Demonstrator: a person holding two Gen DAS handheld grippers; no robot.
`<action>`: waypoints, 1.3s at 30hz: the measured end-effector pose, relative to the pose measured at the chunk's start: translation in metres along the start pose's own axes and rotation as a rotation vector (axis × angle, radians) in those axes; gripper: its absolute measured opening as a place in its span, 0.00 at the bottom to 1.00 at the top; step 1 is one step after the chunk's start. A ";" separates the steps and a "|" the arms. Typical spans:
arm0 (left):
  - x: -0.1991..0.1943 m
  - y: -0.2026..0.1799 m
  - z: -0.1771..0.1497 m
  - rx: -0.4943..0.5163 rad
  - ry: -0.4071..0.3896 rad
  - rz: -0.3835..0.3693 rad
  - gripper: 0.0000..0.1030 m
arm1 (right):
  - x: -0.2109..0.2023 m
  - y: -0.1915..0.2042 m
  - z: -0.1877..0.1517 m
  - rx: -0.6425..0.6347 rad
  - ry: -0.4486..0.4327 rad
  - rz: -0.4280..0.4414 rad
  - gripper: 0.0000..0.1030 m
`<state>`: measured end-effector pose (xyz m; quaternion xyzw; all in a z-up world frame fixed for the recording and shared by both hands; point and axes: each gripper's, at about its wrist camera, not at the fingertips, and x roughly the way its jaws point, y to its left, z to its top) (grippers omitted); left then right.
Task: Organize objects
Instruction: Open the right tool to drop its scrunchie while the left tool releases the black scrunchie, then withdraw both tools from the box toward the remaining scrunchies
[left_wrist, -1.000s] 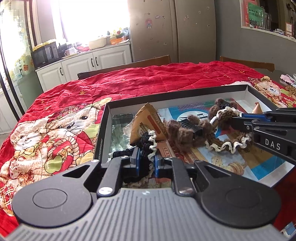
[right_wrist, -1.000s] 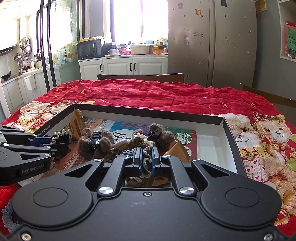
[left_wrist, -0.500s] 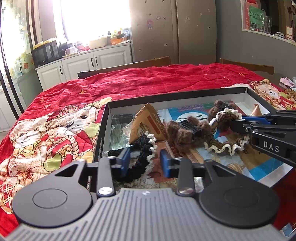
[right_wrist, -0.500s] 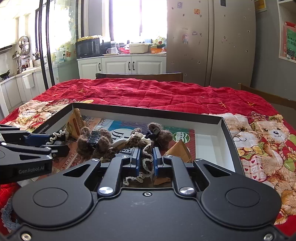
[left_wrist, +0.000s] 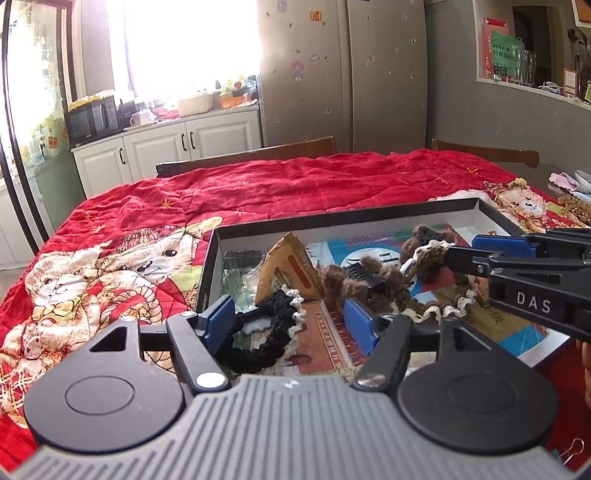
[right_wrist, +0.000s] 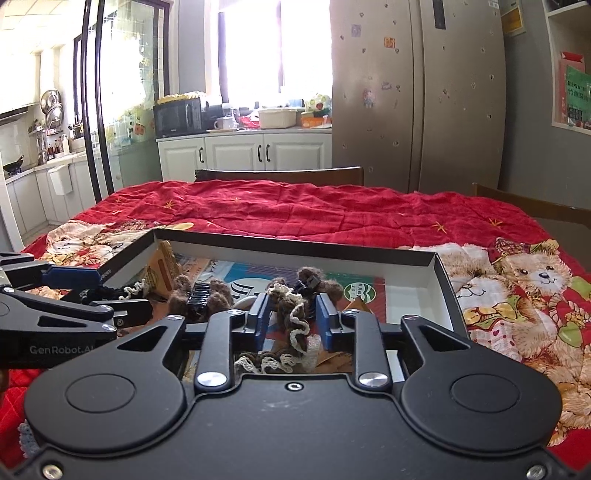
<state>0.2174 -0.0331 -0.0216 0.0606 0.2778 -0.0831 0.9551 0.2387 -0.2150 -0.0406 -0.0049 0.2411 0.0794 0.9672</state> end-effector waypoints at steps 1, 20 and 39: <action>-0.001 0.000 0.000 0.001 -0.004 0.001 0.76 | -0.001 0.000 0.000 -0.002 -0.001 0.000 0.29; -0.055 0.005 0.000 -0.010 -0.081 -0.004 0.84 | -0.065 0.004 0.003 0.002 -0.024 0.055 0.31; -0.102 0.011 -0.032 0.001 -0.070 -0.006 0.84 | -0.125 0.017 -0.022 -0.079 -0.015 0.083 0.35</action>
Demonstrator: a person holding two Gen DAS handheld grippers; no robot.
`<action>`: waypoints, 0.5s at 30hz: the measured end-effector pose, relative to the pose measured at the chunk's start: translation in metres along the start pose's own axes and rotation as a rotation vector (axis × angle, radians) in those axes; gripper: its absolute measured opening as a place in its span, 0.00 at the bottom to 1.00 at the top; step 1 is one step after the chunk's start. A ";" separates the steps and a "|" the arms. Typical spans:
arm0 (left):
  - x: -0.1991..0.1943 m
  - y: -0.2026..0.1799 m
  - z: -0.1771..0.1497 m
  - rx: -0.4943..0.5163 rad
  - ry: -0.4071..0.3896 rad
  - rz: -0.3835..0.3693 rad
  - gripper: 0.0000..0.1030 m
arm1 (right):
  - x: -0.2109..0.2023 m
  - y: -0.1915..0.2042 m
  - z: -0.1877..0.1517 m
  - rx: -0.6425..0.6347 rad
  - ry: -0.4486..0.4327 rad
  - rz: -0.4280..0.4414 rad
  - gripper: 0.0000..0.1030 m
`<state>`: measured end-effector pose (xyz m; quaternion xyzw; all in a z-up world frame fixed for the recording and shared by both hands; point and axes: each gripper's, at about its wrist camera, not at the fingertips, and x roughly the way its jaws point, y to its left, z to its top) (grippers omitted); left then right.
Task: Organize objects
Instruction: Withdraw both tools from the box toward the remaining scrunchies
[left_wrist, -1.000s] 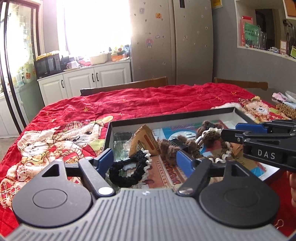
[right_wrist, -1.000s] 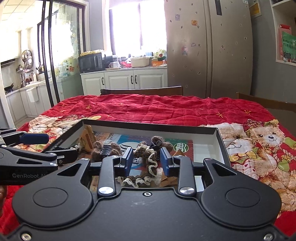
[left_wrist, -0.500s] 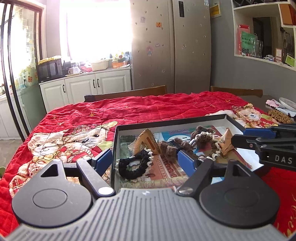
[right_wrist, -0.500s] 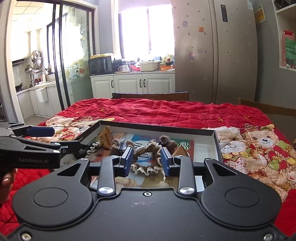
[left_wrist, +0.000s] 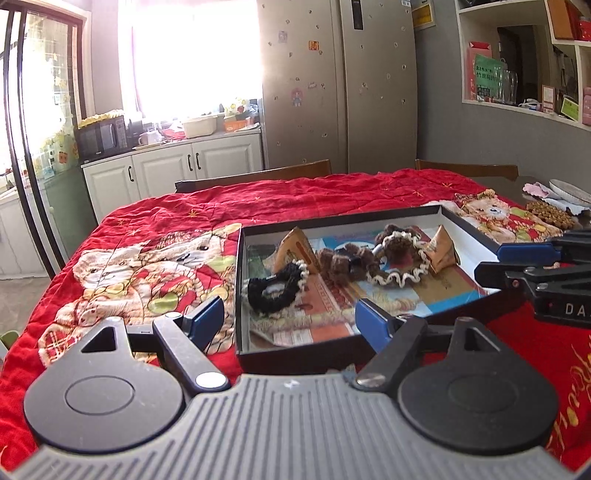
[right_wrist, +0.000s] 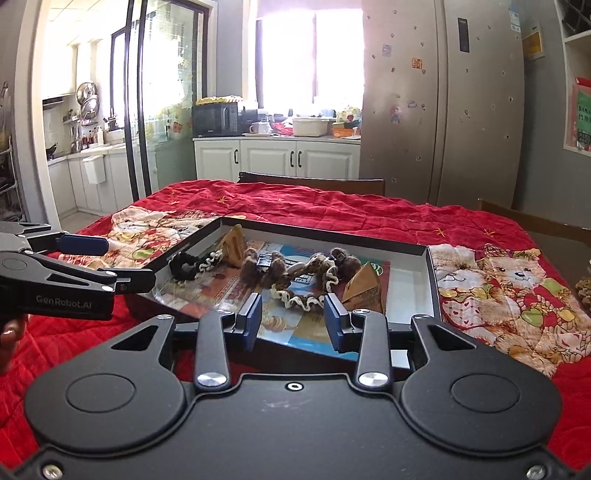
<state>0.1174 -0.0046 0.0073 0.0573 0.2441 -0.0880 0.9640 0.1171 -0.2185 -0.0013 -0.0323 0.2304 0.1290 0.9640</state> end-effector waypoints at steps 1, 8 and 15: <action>-0.002 0.001 -0.002 -0.001 0.004 0.001 0.84 | -0.002 0.001 -0.001 -0.004 0.000 -0.002 0.35; -0.007 0.002 -0.013 -0.003 0.030 0.003 0.84 | -0.014 0.001 -0.010 0.003 0.014 0.008 0.36; -0.007 0.000 -0.022 0.001 0.055 -0.009 0.84 | -0.019 0.004 -0.021 0.009 0.029 0.038 0.36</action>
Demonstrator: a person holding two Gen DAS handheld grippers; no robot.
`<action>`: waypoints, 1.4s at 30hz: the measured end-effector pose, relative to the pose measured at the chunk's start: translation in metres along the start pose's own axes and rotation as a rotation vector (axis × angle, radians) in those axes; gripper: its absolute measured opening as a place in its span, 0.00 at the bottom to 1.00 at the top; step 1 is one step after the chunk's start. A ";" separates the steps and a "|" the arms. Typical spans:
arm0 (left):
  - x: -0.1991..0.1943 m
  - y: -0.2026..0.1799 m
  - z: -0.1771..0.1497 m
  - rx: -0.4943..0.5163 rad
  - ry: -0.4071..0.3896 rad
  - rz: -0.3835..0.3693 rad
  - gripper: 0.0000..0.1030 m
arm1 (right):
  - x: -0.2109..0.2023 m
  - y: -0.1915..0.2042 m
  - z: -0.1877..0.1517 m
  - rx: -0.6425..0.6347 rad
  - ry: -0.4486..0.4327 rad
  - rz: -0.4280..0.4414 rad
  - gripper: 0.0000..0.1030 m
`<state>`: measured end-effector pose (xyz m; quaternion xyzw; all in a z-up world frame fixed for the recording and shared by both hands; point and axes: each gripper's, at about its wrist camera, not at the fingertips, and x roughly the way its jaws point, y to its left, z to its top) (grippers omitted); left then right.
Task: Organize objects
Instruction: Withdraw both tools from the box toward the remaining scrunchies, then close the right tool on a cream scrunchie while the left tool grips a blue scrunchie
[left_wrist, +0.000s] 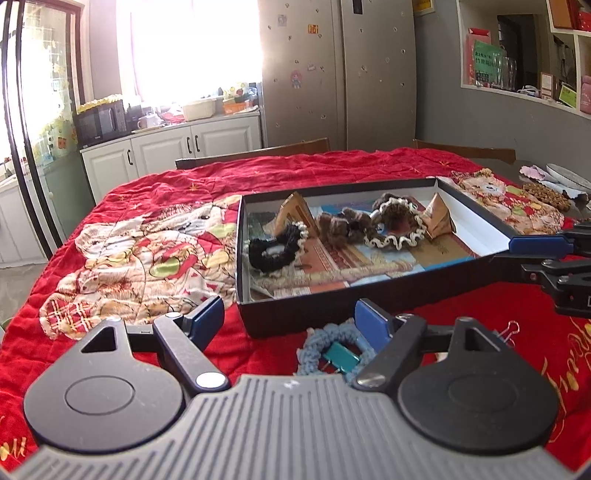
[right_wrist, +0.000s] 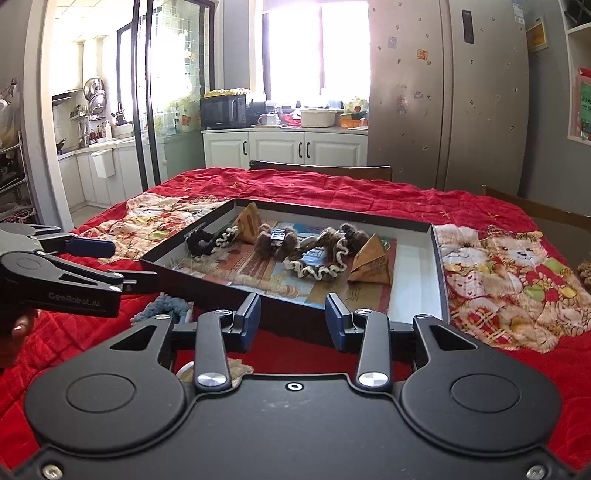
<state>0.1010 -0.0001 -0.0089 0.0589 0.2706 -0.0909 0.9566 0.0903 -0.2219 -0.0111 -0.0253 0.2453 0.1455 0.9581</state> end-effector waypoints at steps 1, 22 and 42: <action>0.000 0.000 -0.001 0.003 0.002 0.000 0.84 | 0.000 0.000 -0.001 0.001 0.001 0.006 0.36; 0.025 0.007 -0.024 -0.010 0.121 -0.063 0.49 | 0.023 0.028 -0.031 -0.161 0.158 0.110 0.34; 0.025 0.005 -0.024 -0.009 0.118 -0.107 0.11 | 0.039 0.030 -0.033 -0.162 0.175 0.137 0.12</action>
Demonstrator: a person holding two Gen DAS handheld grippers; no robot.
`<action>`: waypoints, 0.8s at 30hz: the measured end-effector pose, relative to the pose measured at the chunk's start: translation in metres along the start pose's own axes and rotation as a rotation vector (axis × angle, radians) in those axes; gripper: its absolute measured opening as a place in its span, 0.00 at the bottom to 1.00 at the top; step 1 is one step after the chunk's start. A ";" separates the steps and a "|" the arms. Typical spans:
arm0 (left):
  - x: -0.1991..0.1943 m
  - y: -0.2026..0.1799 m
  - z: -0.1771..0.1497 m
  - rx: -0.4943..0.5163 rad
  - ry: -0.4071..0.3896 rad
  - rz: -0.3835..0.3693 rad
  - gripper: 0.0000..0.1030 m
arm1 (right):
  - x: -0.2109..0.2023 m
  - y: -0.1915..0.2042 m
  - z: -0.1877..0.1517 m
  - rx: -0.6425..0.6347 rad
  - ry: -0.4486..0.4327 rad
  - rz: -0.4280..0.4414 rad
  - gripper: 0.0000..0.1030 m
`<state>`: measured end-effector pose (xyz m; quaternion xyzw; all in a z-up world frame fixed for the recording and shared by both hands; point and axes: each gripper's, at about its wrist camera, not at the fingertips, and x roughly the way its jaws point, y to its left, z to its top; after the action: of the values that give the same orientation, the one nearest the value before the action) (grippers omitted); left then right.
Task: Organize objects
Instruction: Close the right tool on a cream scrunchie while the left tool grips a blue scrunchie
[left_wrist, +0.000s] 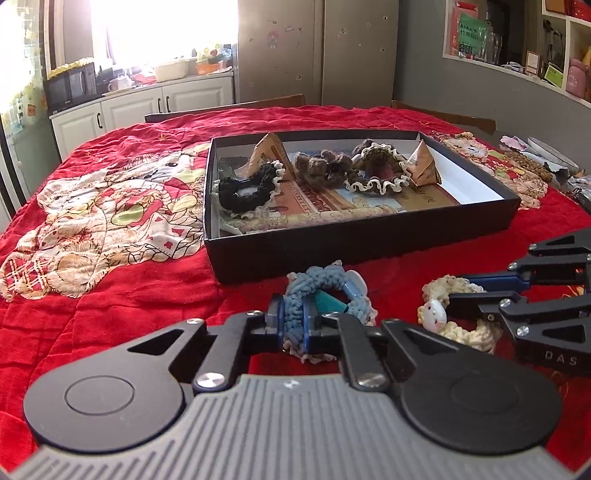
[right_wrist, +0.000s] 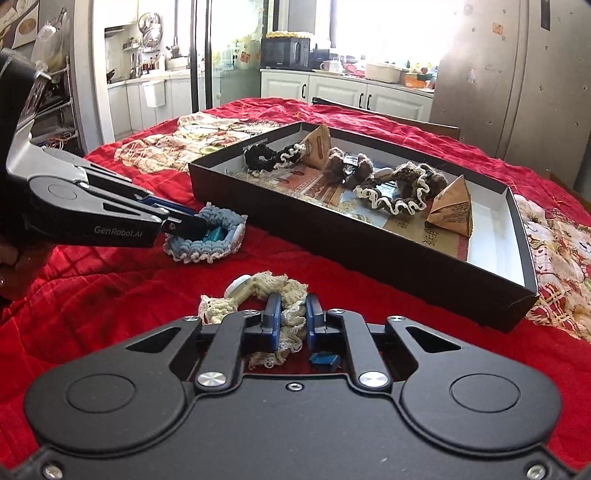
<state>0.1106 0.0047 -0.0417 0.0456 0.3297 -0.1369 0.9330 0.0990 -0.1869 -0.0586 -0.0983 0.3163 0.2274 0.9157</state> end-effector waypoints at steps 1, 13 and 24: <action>-0.001 0.000 0.000 0.002 -0.003 -0.001 0.11 | -0.001 -0.001 0.000 0.004 -0.009 -0.001 0.12; -0.016 -0.007 0.004 0.022 -0.038 -0.013 0.11 | -0.017 -0.006 0.002 0.036 -0.073 0.012 0.12; -0.026 -0.012 0.007 0.035 -0.058 -0.034 0.11 | -0.030 -0.010 0.003 0.053 -0.112 0.009 0.11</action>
<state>0.0915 -0.0023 -0.0200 0.0522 0.3010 -0.1599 0.9387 0.0844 -0.2050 -0.0367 -0.0596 0.2711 0.2281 0.9332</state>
